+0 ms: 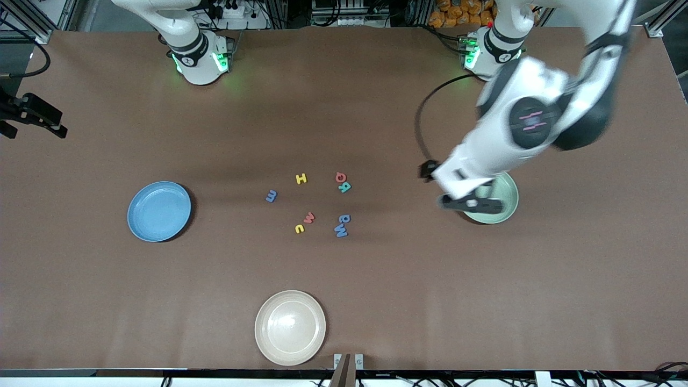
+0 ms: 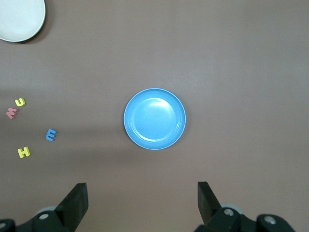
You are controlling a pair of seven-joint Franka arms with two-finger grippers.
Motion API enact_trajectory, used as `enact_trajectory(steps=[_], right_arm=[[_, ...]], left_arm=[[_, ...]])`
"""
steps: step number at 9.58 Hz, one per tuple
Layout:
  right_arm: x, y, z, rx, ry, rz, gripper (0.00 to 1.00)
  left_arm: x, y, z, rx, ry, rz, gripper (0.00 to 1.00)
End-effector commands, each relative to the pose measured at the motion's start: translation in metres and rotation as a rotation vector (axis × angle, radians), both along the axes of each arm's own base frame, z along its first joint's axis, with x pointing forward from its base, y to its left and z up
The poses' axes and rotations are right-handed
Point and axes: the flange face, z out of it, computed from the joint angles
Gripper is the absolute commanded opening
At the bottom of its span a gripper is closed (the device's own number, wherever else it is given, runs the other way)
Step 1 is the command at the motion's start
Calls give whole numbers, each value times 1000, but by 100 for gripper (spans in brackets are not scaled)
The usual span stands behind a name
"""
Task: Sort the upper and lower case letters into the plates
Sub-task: 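Reach the left gripper toward the yellow H letter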
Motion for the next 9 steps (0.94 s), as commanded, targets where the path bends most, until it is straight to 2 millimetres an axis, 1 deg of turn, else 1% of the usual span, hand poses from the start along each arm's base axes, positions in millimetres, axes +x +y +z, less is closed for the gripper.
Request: enact_trajectory(steps=[1,2,3,4,5,6,7,8,9], right_arm=[[9,-2,-11,14,31,7,100],[17,-2,-25,13,56,10,100],[25,-1,-40,13,77,13,100],[35,1,-57,15,102,16,100],[47,2,-81,66,128,6,100],[58,-6,-109,91,163,-10,100],[69,-8,-137,94,191,19,100],[80,-14,-166,95,214,33,100],[89,-17,-193,93,231,31,100]], left_arm=[[-12,-62,-62,19,4,83,100],[-26,-95,-92,10,2,167,100],[-44,-133,-114,-13,-18,274,100],[-57,-169,-123,-72,-51,362,100],[-65,-188,-125,-96,-55,391,100],[-73,-202,-125,-105,-56,383,100],[-83,-214,-124,-125,-66,370,100],[-103,-237,-134,-149,-72,366,100],[-113,-251,-145,-184,-96,394,100]])
